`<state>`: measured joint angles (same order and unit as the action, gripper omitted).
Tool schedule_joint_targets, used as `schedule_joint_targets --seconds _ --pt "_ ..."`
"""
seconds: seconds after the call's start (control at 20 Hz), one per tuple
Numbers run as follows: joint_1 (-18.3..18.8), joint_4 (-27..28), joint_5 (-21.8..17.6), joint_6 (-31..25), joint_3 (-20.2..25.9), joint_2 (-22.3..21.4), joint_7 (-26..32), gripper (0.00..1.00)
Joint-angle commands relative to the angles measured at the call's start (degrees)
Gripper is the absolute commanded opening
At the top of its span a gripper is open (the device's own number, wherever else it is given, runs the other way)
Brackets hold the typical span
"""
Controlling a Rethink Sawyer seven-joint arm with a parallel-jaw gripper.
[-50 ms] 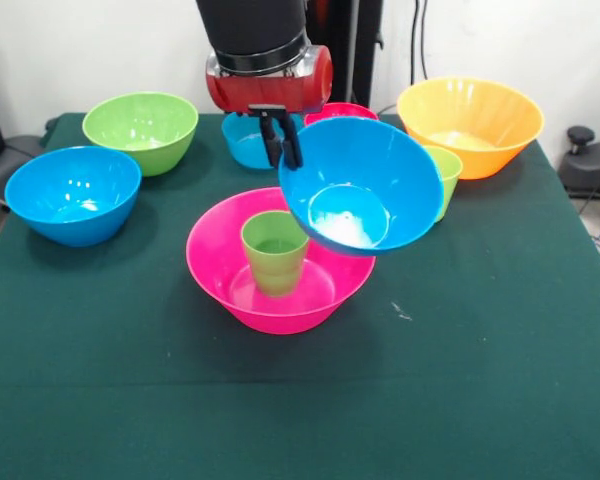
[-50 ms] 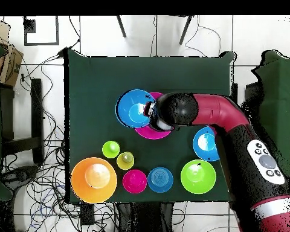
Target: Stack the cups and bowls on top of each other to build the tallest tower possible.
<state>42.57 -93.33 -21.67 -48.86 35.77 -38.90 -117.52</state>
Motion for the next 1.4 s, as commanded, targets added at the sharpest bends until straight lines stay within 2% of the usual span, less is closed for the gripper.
schedule_joint_targets --seconds 0.05,0.5,0.75,1.05,1.25,1.4 --pt "0.7 5.9 -3.1 -6.3 3.8 1.8 17.8 0.0" --pt "1.6 12.1 -3.0 -16.4 5.5 2.4 22.8 0.0" --pt "1.9 12.8 -3.8 -16.1 6.0 3.6 23.5 0.0" --pt "2.4 12.8 -4.4 -16.6 5.9 2.5 24.4 0.0" --pt "2.8 14.4 -7.0 -12.1 5.3 6.1 26.0 0.0" --pt "3.3 16.5 -7.4 -13.1 5.7 8.9 29.0 0.0"
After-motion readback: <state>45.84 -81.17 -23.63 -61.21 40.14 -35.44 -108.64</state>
